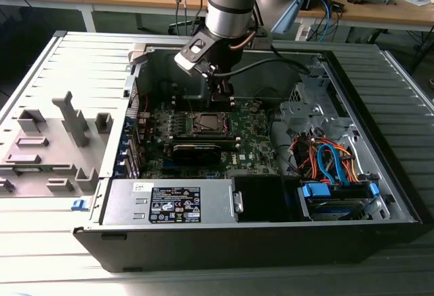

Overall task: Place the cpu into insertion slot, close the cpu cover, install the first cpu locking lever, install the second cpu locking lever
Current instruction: 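Install the first cpu locking lever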

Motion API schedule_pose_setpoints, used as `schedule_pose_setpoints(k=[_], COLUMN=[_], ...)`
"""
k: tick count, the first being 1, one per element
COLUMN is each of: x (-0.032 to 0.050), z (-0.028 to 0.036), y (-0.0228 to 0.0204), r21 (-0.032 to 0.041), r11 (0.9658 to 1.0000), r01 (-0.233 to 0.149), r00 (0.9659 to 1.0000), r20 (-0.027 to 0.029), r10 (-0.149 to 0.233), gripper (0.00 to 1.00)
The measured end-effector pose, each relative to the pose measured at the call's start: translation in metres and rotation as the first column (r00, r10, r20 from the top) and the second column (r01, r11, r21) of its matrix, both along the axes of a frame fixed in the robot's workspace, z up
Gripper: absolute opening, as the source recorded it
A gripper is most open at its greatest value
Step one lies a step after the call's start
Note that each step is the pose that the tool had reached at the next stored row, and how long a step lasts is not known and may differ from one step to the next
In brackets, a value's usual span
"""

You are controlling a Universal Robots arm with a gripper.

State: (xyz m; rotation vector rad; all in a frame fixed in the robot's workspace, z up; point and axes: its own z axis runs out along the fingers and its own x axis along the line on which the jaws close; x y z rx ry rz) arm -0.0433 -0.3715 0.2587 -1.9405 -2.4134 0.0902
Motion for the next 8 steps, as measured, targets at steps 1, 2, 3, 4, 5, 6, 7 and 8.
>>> schedule_pose_setpoints(k=[1, 2, 3, 4, 5, 6, 7, 8], x=[0.0000, 0.0000, 0.0000, 0.0000, 0.0000, 0.0000, 0.0000, 0.0000], z=[0.0000, 0.0000, 0.0000, 0.0000, 0.0000, 0.0000, 0.0000, 0.0000], y=[0.0000, 0.0000, 0.0000, 0.0000, 0.0000, 0.0000, 0.0000, 0.0000], r21=[0.0000, 0.0000, 0.0000, 0.0000, 0.0000, 0.0000, 0.0000, 0.0000], r11=[1.0000, 0.9999, 0.9998, 0.9997, 0.9995, 0.9992, 0.9990, 0.9986], r01=[-0.007, -0.015, -0.019, -0.024, -0.032, -0.039, -0.046, -0.053], r00=[1.0000, 0.9999, 0.9998, 0.9997, 0.9995, 0.9992, 0.9990, 0.9986], r20=[0.0000, 0.0000, 0.0000, 0.0000, 0.0000, 0.0000, 0.0000, 0.0000], r10=[0.007, 0.015, 0.019, 0.024, 0.032, 0.039, 0.046, 0.053], gripper=[0.11, 0.11, 0.11, 0.11, 0.11, 0.11, 0.11, 0.11])
